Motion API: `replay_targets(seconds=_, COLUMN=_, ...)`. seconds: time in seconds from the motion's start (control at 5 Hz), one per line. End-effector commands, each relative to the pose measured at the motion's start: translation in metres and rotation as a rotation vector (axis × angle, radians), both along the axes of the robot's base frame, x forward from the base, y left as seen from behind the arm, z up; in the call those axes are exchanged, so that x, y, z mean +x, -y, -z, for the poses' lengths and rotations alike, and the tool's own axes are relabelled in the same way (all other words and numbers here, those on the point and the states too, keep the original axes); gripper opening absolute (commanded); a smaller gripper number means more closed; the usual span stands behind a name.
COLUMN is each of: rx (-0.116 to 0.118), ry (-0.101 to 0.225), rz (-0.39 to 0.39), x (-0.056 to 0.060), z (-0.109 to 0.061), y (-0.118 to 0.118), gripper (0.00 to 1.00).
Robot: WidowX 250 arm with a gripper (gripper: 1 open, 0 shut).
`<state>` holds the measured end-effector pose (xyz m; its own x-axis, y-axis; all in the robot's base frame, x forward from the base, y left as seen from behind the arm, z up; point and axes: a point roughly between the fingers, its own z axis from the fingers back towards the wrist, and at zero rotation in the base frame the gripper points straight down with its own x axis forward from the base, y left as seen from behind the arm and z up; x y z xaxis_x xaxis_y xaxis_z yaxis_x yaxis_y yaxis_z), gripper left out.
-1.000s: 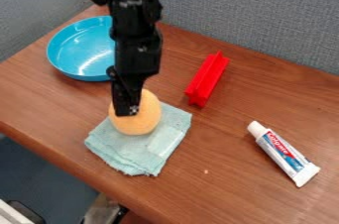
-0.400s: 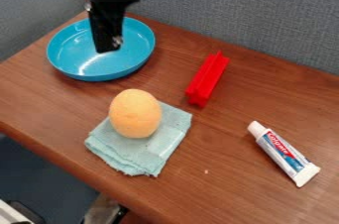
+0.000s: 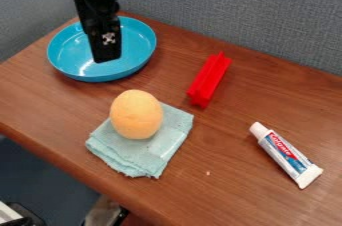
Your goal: Put the yellow ball on the blue plate
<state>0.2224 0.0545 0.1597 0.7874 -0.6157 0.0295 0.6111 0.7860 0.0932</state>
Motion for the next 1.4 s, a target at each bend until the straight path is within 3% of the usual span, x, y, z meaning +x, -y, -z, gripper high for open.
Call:
replay_targets(seconds=0.0, rx=-0.006, ry=0.013, rz=0.031, x=-0.009, z=0.002, y=0.010, gripper=1.00)
replay_targets(seconds=0.2, rx=-0.017, ry=-0.014, rz=0.061, x=-0.017, z=0.015, y=0.018, gripper=1.00)
replay_targets(seconds=0.6, rx=-0.012, ry=-0.064, rz=0.125, x=-0.030, z=0.042, y=0.032, gripper=1.00)
replay_targets(seconds=1.0, rx=0.005, ry=-0.096, rz=0.126, x=-0.024, z=0.075, y=0.029, gripper=1.00)
replay_targets(seconds=1.2, rx=0.017, ry=-0.096, rz=0.123, x=-0.019, z=0.084, y=0.027, gripper=1.00)
